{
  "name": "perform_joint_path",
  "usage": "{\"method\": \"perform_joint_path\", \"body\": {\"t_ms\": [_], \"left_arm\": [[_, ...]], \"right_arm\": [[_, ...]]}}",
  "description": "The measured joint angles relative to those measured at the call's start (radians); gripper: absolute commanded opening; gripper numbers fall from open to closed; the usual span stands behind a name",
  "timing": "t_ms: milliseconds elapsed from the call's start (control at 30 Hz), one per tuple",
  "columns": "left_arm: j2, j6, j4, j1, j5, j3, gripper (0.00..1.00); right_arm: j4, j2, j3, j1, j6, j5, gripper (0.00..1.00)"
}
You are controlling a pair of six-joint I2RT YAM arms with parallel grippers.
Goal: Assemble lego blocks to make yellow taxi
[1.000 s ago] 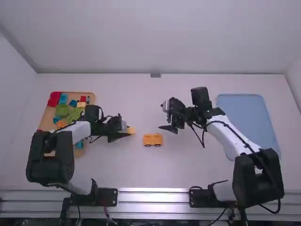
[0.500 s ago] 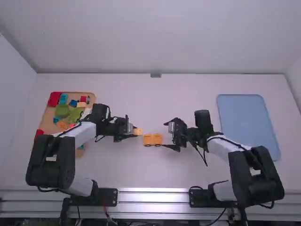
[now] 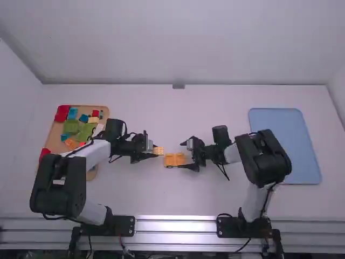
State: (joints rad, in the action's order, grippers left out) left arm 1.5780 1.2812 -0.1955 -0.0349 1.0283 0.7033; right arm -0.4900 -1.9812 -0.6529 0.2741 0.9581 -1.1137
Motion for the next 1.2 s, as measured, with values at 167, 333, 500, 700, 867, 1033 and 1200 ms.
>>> {"method": "perform_joint_path", "body": {"t_ms": [167,333,500,700,867,1033,1200], "left_arm": [[0.000,-0.006,0.001,0.000,0.000,0.000,0.17],[0.001,-0.047,0.049,0.000,0.001,0.000,0.18],[0.030,-0.106,0.117,-0.024,0.000,0.000,0.19],[0.050,-0.131,0.134,-0.072,0.000,0.000,0.18],[0.050,-0.146,0.133,-0.081,-0.009,0.000,0.17],[0.062,-0.161,0.130,-0.081,-0.011,0.000,0.17],[0.098,-0.161,0.130,-0.081,-0.011,0.000,0.17]], "right_arm": [[-0.002,-0.090,-0.065,0.018,-0.011,-0.021,0.99],[0.002,-0.123,-0.069,0.020,-0.016,-0.038,0.99],[-0.103,-0.126,-0.032,0.020,-0.051,-0.039,1.00],[-0.154,-0.126,0.028,0.023,-0.063,-0.037,0.98],[-0.154,-0.126,0.029,0.037,-0.060,-0.025,0.92],[-0.115,-0.126,0.012,0.068,-0.066,0.023,0.84],[-0.127,-0.126,0.009,0.086,-0.069,0.056,0.78]]}}
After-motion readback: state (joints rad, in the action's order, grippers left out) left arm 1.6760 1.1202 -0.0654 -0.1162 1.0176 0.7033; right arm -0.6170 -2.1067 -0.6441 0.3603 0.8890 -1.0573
